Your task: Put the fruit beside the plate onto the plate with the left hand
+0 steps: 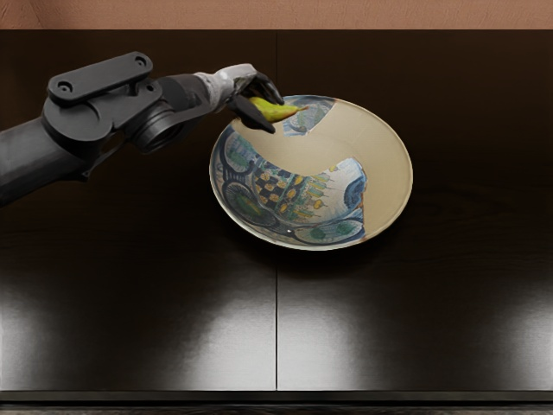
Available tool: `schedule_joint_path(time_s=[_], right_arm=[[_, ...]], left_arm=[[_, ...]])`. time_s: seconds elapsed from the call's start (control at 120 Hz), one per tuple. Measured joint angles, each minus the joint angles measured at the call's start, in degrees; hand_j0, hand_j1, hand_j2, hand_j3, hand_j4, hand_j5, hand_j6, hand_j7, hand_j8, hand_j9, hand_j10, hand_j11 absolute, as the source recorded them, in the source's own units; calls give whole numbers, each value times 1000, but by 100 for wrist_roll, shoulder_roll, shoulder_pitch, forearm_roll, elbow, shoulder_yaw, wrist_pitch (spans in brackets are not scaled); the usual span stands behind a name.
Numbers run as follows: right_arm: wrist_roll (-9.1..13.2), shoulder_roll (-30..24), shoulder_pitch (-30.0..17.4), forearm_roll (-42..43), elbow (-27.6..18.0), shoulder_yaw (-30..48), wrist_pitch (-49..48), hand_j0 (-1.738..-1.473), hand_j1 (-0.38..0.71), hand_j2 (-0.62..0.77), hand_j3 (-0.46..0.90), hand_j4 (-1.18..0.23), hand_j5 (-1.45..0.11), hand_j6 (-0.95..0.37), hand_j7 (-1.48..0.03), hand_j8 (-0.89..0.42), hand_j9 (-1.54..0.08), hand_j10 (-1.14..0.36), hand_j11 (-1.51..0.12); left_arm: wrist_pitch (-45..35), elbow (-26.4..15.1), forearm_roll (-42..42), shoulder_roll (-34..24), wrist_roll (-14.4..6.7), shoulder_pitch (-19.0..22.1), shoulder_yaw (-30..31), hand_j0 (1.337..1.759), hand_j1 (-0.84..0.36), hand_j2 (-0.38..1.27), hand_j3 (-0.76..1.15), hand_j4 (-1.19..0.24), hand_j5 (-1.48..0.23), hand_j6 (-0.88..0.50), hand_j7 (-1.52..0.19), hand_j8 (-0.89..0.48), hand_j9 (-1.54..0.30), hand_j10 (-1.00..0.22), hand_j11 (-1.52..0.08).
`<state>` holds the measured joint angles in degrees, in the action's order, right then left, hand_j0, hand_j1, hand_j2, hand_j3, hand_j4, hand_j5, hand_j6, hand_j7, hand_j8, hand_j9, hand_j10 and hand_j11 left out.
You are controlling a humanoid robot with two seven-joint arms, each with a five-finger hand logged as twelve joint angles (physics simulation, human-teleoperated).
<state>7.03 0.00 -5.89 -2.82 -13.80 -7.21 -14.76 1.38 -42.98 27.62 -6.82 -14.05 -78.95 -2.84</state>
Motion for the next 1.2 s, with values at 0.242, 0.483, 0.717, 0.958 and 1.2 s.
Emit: schedule_joint_path(time_s=[0.242, 0.483, 0.717, 0.958, 1.2], right_arm=[[0, 0, 0, -1, 0, 0, 0, -1658, -329, -4, 0, -16, -22, -16, -22, -16, -22, -16, -22], [0, 0, 0, -1, 0, 0, 0, -1658, -329, -4, 0, -16, -22, -16, -22, -16, -22, -16, -22], [0, 0, 0, 0, 0, 0, 0, -1658, -329, -4, 0, -16, -22, -16, -22, -16, -22, -16, -22], [0, 0, 0, 1, 0, 0, 0, -1658, -329, -4, 0, -16, -22, -16, -22, -16, -22, -16, -22], [0, 0, 0, 0, 0, -1, 0, -1658, -329, -4, 0, -17, -22, -16, -22, -16, -22, -17, -22]], left_arm=[[15, -1, -15, 409, 8, 118, -21, 1649, -303, 173, 0, -657, -942, -418, -928, -367, -916, -474, -912], [14, 1, 1, 497, 32, 472, -112, 1650, -271, 140, 0, -670, -920, -461, -916, -397, -911, -495, -911], [34, 1, -12, 489, 43, 564, -125, 1652, -265, 157, 0, -646, -864, -503, -868, -427, -865, -516, -867], [32, 0, -27, 446, 35, 609, -128, 1656, -101, 97, 0, -418, -552, -375, -553, -348, -552, -379, -552], [747, -22, -95, 10, 22, 466, -411, 1657, 200, 32, 0, -139, -182, -126, -182, -118, -182, -127, -181]])
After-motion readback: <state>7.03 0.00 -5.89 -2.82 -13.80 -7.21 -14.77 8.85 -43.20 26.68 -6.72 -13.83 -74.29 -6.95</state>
